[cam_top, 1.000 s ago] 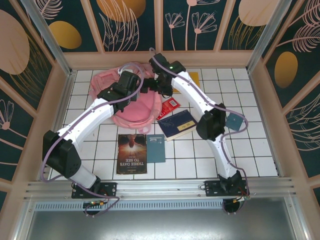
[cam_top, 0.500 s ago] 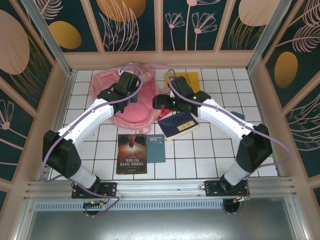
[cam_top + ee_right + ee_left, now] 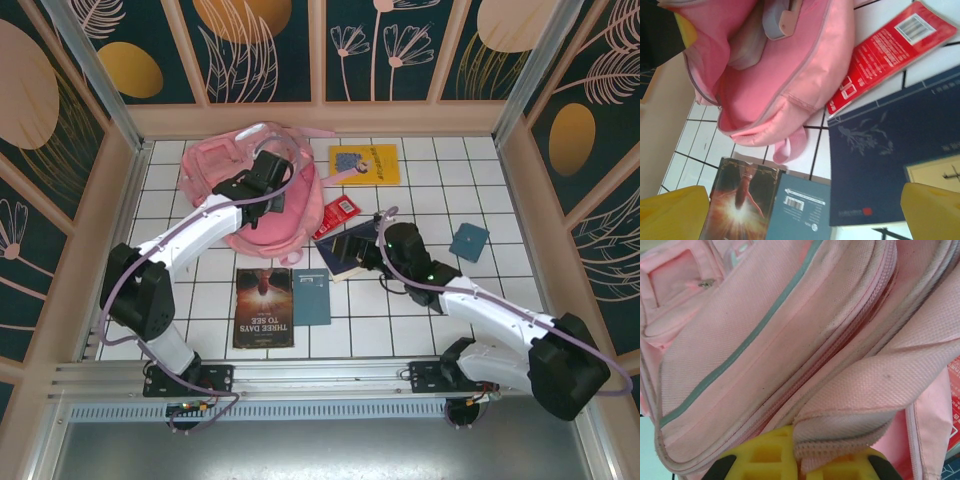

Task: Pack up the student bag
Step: Close the student bag at the top-left of the table.

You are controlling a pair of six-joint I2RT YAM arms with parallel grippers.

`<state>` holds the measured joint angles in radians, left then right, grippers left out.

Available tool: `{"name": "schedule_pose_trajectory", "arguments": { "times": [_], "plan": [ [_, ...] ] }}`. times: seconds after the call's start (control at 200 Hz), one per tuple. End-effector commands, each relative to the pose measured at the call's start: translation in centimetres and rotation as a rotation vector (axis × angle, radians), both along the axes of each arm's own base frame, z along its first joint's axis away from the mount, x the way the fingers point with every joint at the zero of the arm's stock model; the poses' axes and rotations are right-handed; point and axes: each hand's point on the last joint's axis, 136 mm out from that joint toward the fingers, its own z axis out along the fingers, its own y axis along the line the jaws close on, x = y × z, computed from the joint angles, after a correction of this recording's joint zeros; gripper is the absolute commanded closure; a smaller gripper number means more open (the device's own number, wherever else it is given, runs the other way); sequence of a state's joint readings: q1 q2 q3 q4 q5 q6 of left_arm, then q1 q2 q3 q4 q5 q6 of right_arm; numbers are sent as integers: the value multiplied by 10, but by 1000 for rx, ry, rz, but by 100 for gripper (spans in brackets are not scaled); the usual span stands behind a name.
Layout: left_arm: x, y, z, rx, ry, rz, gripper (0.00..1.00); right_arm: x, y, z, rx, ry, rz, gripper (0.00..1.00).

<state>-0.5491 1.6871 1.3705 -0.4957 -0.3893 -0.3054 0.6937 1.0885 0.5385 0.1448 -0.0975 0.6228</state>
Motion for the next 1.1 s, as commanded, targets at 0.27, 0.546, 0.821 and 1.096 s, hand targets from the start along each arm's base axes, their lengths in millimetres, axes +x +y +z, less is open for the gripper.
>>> {"name": "schedule_pose_trajectory", "arguments": {
  "times": [0.27,0.546,0.821,1.096],
  "plan": [
    [-3,-33,25,-158,-56,-24,51,-8,-46,-54,114,155,-224,1],
    [-34,-69,51,-304,-123,-73,46,-11,-58,-80,134,239,-336,3],
    [-56,-108,39,-428,-95,-204,51,-5,-58,-91,132,241,-352,9],
    [-56,-160,-44,-443,77,-299,64,6,-54,-98,125,264,-372,27]
  ]
}}
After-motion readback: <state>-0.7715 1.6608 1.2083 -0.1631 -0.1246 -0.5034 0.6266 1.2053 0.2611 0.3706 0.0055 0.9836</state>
